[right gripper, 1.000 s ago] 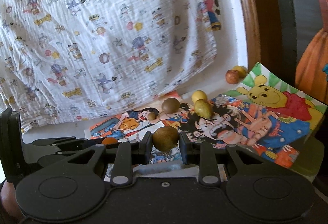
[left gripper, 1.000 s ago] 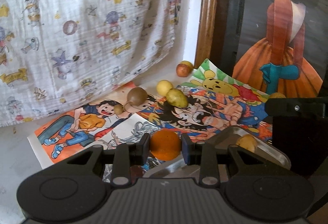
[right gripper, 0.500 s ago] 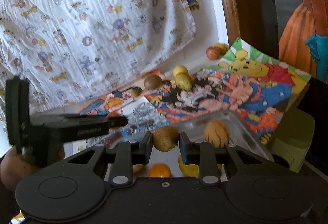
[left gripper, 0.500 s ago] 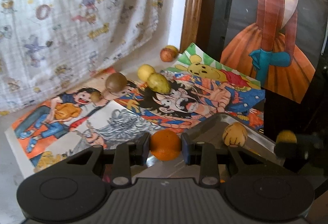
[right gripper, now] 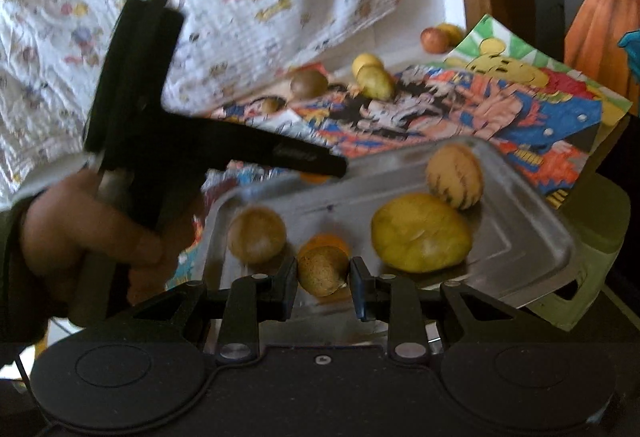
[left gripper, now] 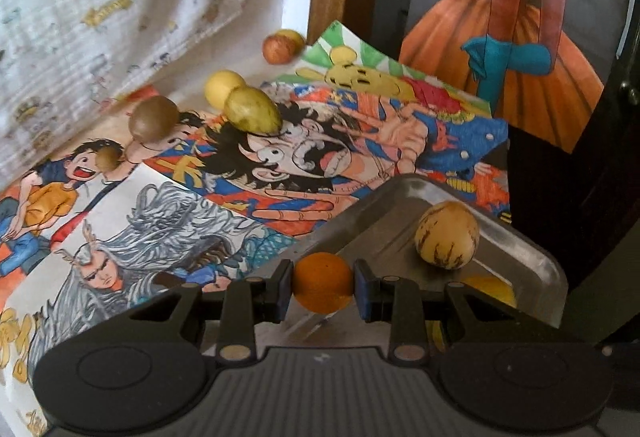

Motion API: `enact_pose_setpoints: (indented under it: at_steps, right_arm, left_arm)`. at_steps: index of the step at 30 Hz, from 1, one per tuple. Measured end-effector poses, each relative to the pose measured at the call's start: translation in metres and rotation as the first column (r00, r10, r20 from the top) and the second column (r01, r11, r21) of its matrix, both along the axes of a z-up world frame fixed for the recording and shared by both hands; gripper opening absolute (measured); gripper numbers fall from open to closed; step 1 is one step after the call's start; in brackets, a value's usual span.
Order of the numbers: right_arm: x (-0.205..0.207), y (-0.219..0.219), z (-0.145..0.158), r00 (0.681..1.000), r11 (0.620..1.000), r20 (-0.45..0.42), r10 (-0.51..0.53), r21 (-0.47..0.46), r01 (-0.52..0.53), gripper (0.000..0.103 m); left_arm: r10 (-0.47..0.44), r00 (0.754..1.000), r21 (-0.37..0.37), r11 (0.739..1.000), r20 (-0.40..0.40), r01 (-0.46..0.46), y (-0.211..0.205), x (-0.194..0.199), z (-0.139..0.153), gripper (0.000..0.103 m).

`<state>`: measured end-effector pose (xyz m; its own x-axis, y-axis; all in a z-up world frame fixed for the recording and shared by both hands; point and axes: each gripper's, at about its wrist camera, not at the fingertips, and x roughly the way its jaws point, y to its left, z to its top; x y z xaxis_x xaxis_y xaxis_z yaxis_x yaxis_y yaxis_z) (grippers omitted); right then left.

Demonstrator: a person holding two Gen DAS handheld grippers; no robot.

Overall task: Organize fruits
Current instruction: 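Carry the orange and the small brown fruit over the metal tray with both tools, then lower both fruits into the metal tray and open both tools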

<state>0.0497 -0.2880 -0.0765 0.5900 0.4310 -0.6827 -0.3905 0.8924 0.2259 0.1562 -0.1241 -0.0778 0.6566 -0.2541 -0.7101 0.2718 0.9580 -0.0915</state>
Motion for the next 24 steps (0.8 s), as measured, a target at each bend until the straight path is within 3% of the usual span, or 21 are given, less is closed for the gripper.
enact_pose_setpoints:
  at_steps: [13, 24]
  right_arm:
    - [0.008, 0.003, -0.023, 0.999, 0.998, -0.043, 0.007, -0.063, -0.01, 0.03]
    - [0.009, 0.004, -0.024, 0.999, 0.998, -0.043, 0.005, -0.068, -0.008, 0.03]
  left_arm:
    - [-0.035, 0.997, 0.021, 0.999, -0.071, 0.037, -0.006, 0.004, -0.023, 0.035]
    - [-0.039, 0.998, 0.016, 0.999, -0.053, 0.04, -0.005, 0.002, -0.021, 0.036]
